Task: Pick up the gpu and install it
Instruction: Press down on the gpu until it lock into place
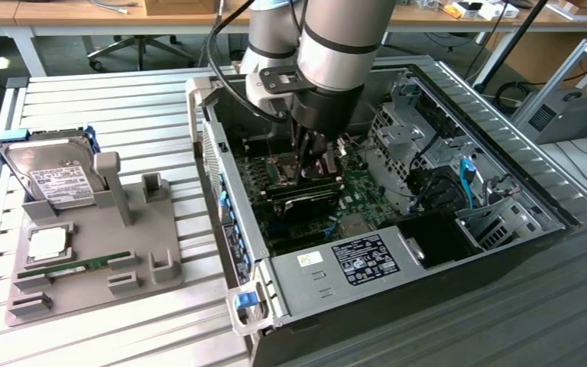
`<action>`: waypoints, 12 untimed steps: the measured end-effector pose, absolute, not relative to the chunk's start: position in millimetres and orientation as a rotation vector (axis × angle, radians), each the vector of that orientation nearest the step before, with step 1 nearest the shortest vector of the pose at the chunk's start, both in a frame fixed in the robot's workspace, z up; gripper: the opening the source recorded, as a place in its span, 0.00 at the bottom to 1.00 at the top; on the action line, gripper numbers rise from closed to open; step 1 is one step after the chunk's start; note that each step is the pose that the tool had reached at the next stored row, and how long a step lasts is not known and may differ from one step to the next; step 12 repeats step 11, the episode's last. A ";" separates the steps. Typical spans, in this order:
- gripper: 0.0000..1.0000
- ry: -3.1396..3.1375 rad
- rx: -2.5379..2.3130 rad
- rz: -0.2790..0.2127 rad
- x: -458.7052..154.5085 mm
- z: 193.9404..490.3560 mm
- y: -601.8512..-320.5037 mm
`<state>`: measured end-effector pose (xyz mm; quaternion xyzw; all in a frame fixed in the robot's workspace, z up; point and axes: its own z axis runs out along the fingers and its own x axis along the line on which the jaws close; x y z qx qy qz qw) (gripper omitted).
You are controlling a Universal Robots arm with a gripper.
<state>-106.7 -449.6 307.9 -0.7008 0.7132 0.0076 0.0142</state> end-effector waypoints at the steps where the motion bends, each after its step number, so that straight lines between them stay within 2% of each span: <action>1: 0.11 2.221 -2.182 0.024 -106.7 311.5 -449.6; 12: 0.11 2.221 -2.182 0.023 -106.7 322.2 -449.6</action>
